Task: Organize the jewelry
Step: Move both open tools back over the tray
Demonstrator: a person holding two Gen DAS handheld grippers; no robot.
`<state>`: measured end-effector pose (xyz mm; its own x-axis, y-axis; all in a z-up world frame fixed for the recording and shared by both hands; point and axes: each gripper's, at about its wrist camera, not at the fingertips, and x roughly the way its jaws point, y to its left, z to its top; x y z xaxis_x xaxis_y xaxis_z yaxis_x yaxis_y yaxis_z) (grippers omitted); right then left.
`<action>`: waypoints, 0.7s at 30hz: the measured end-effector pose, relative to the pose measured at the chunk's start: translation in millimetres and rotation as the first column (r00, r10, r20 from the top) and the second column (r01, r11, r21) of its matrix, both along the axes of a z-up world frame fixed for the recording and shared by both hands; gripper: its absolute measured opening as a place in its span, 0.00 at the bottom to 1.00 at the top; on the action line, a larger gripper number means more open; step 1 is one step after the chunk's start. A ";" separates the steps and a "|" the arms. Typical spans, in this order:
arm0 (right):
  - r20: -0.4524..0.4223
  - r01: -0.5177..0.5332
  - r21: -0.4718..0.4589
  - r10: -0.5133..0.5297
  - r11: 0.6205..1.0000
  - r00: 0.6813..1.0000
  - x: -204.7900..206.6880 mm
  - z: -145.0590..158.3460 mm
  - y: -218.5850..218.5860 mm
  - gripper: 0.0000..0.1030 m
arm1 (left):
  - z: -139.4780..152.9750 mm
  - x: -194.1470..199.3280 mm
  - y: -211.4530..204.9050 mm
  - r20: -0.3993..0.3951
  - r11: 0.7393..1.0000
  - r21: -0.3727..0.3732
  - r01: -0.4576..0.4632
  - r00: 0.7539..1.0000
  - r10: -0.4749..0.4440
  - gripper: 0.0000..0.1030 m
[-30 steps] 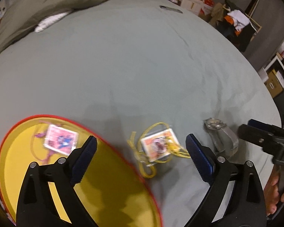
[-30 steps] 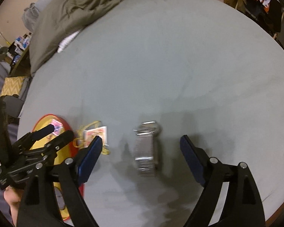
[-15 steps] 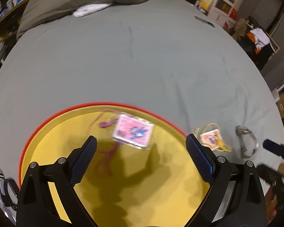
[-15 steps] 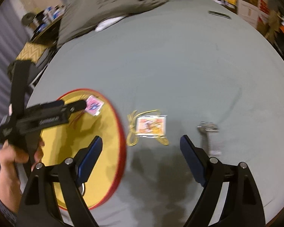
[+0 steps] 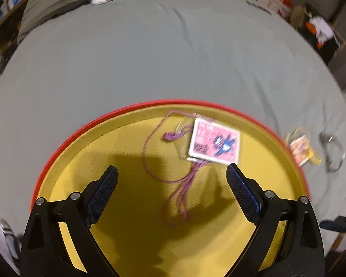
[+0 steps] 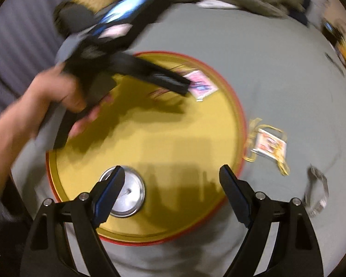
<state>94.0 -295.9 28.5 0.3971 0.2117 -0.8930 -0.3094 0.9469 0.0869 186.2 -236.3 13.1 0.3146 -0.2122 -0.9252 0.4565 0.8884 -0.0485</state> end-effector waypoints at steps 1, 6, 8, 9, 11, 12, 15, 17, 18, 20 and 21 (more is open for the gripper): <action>0.000 -0.032 -0.014 0.032 0.999 0.999 -1.1 -3.2 9.5 0.77 | -3.9 -0.8 -0.3 0.003 1.000 0.018 0.019 1.000 -0.019 0.90; -0.042 -0.127 -0.060 0.125 0.990 0.991 1.7 -23.7 43.0 0.77 | -10.6 -5.3 0.2 0.045 0.996 0.056 0.075 0.996 -0.077 0.91; -0.066 -0.146 -0.086 0.141 0.986 0.988 5.2 -35.6 52.8 0.77 | -10.7 -5.1 1.7 0.048 0.995 0.055 0.087 0.995 -0.089 0.91; -0.074 -0.151 -0.094 0.144 0.984 0.987 6.6 -39.6 55.2 0.77 | -10.6 -5.0 2.7 0.051 0.994 0.055 0.095 0.994 -0.098 0.91; -0.092 -0.161 -0.094 0.153 0.983 0.984 8.3 -46.8 58.5 0.77 | -10.6 -3.9 4.6 0.054 0.993 0.051 0.105 0.993 -0.108 0.92; -0.097 -0.163 -0.072 0.155 0.984 0.983 8.8 -47.2 58.2 0.77 | -10.2 -3.4 5.7 0.056 0.993 0.048 0.108 0.992 -0.110 0.92; -0.121 -0.171 -0.058 0.163 0.984 0.979 7.7 -47.6 57.1 0.77 | -10.4 0.2 9.8 0.059 0.993 0.046 0.110 0.992 -0.113 0.92; -0.122 -0.179 -0.062 0.170 0.982 0.978 5.1 -46.1 59.5 0.77 | -11.6 -0.7 3.8 0.059 0.993 0.047 0.111 0.992 -0.114 0.92; -0.127 -0.188 -0.058 0.180 0.980 0.976 3.3 -45.5 60.3 0.77 | -11.6 -0.5 3.5 0.060 0.993 0.047 0.112 0.992 -0.115 0.92; -0.136 -0.203 -0.058 0.193 0.978 0.972 0.8 -46.6 63.7 0.77 | -11.6 -0.6 3.5 0.060 0.993 0.047 0.111 0.992 -0.114 0.92; -0.140 -0.210 -0.067 0.199 0.975 0.970 3.1 -48.0 66.7 0.77 | -11.4 -0.2 4.2 0.060 0.993 0.047 0.109 0.992 -0.112 0.92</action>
